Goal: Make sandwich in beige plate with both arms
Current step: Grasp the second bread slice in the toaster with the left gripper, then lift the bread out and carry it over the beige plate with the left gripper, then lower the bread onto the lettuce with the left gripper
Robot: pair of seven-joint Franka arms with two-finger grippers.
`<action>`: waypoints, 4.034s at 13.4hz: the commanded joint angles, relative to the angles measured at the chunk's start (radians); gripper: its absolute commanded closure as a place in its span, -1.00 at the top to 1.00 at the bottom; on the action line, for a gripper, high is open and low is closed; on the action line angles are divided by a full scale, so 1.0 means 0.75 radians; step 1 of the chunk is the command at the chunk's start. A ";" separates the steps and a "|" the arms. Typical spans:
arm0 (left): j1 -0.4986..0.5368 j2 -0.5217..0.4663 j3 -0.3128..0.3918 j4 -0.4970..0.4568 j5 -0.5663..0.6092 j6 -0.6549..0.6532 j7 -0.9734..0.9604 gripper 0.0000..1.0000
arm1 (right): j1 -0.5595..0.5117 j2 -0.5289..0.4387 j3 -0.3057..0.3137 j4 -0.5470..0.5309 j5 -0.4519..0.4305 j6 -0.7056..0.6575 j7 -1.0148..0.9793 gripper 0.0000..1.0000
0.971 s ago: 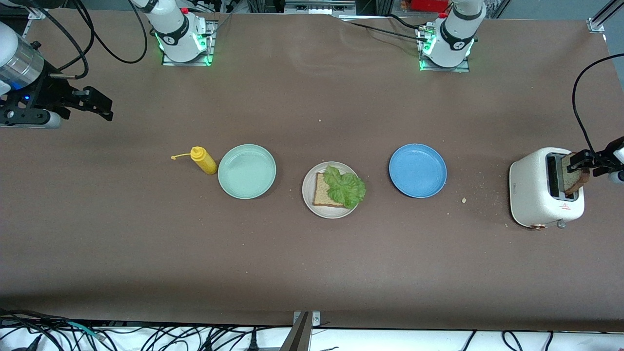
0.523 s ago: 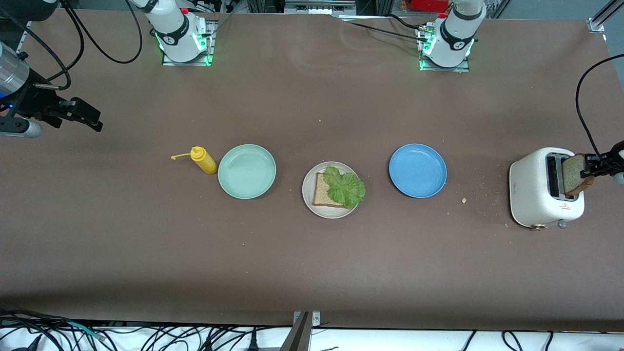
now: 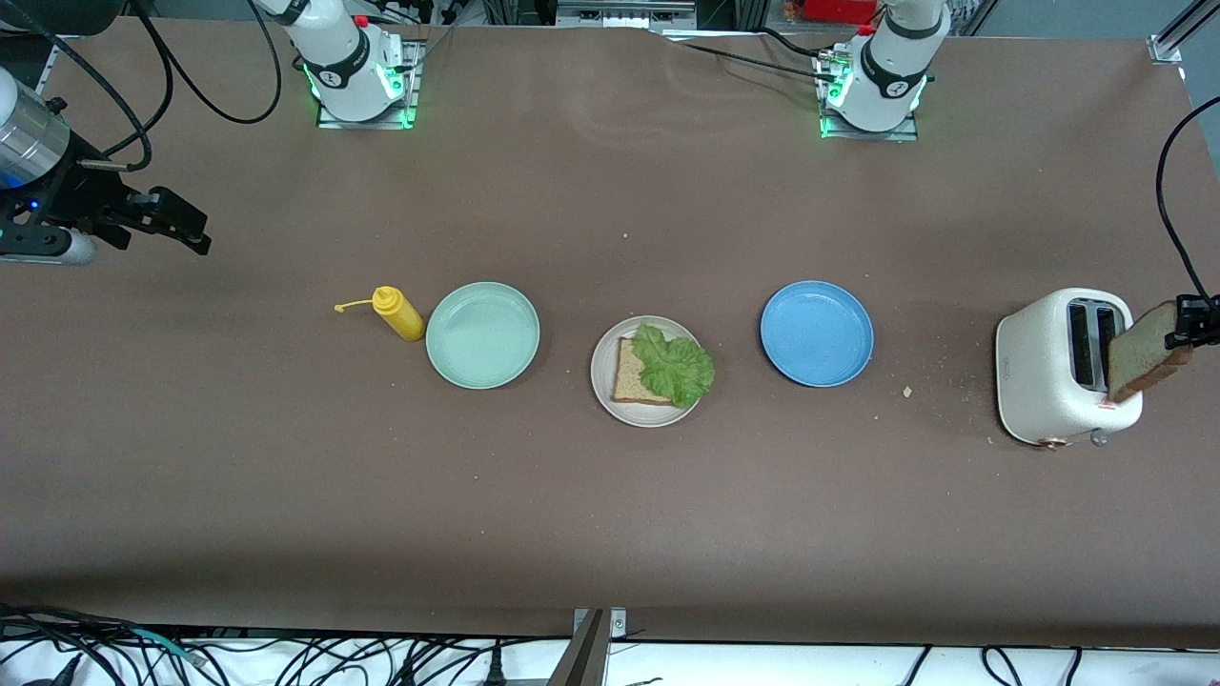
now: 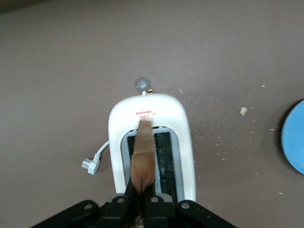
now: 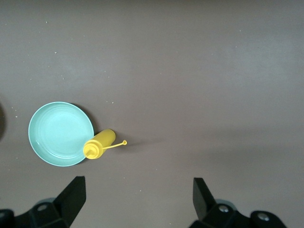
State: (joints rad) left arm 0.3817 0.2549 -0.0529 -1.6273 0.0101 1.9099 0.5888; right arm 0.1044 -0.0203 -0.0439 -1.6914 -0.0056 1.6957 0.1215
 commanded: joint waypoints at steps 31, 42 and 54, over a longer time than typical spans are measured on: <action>-0.920 0.574 0.011 0.153 -1.378 0.147 -0.644 -1.00 | 0.000 -0.028 0.036 -0.021 0.020 0.003 0.008 1.00; -0.965 0.656 0.013 0.157 -1.357 0.233 -0.605 -0.15 | 0.000 -0.028 0.036 -0.021 0.020 0.003 0.008 1.00; -0.877 0.621 0.089 0.153 -1.176 0.223 -0.632 0.99 | 0.002 -0.026 0.038 -0.019 0.020 0.003 0.010 1.00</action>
State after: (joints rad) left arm -0.2845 0.7343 -0.0072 -1.5205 -0.9238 2.0827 0.1140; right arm 0.1069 -0.0206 -0.0182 -1.6922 -0.0046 1.6957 0.1215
